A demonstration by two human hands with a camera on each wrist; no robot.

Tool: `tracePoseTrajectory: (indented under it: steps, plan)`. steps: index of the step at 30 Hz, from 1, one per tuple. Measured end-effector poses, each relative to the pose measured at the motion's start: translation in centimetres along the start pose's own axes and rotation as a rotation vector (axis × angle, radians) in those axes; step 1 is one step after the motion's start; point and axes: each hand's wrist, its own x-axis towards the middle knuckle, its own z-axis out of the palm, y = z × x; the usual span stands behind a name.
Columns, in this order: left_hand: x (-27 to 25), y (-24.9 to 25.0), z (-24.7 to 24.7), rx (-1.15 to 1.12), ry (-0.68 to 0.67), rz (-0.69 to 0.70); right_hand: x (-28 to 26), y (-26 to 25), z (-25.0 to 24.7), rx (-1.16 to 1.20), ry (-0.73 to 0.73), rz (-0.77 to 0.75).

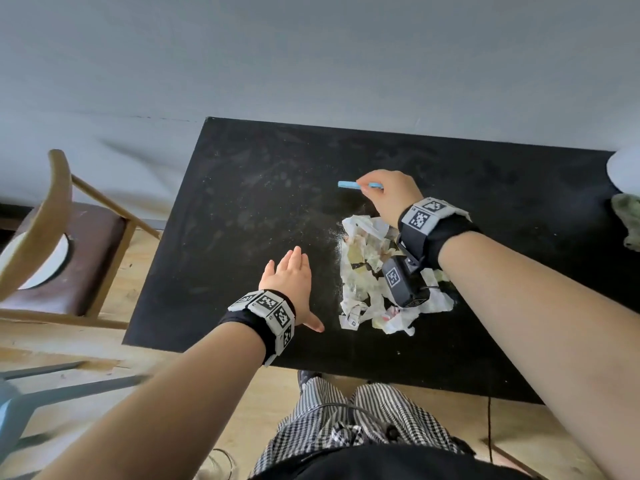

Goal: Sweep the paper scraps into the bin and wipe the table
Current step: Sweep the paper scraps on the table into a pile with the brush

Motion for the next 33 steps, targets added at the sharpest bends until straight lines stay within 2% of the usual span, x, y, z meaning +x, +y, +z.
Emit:
tracePoseTrajectory:
  steps: [2, 6, 9, 12, 15, 18, 22, 25, 28, 30, 33]
  plan:
    - [0.3, 0.1, 0.2, -0.007, -0.002, -0.007, 0.0, 0.5, 0.6, -0.033, -0.064, 0.018]
    - [0.9, 0.1, 0.2, -0.013, 0.002, -0.009, -2.4, 0.7, 1.1, -0.092, -0.19, -0.043]
    - [1.3, 0.3, -0.1, -0.011, 0.003, 0.003, -4.1, 1.2, -0.1, -0.042, -0.22, -0.05]
    - [1.7, 0.6, -0.4, -0.002, 0.007, 0.034, -3.4, 2.0, -2.2, 0.013, -0.076, -0.03]
    - [2.0, 1.1, -0.7, 0.007, 0.009, 0.056, -1.8, 3.4, -3.2, -0.008, 0.056, 0.071]
    - [2.2, 1.4, -1.0, 0.018, 0.022, 0.073, -1.8, 4.5, -2.2, -0.049, -0.003, 0.155]
    - [2.6, 1.9, -1.6, 0.006, 0.055, 0.1, -4.3, 4.3, -0.9, -0.012, -0.093, 0.116]
    - [2.8, 2.3, -2.1, 0.005, 0.072, 0.116, -5.3, 4.4, -2.2, 0.045, -0.127, 0.095]
    - [3.0, 2.7, -2.5, 0.022, 0.069, 0.142, -4.7, 5.4, -4.3, 0.14, 0.02, 0.124]
    - [3.0, 3.0, -2.6, 0.037, 0.067, 0.153, -4.1, 6.0, -5.0, 0.103, 0.121, 0.159]
    - [2.9, 3.3, -2.7, 0.051, 0.066, 0.172, -3.8, 6.2, -4.1, 0.028, 0.14, 0.221]
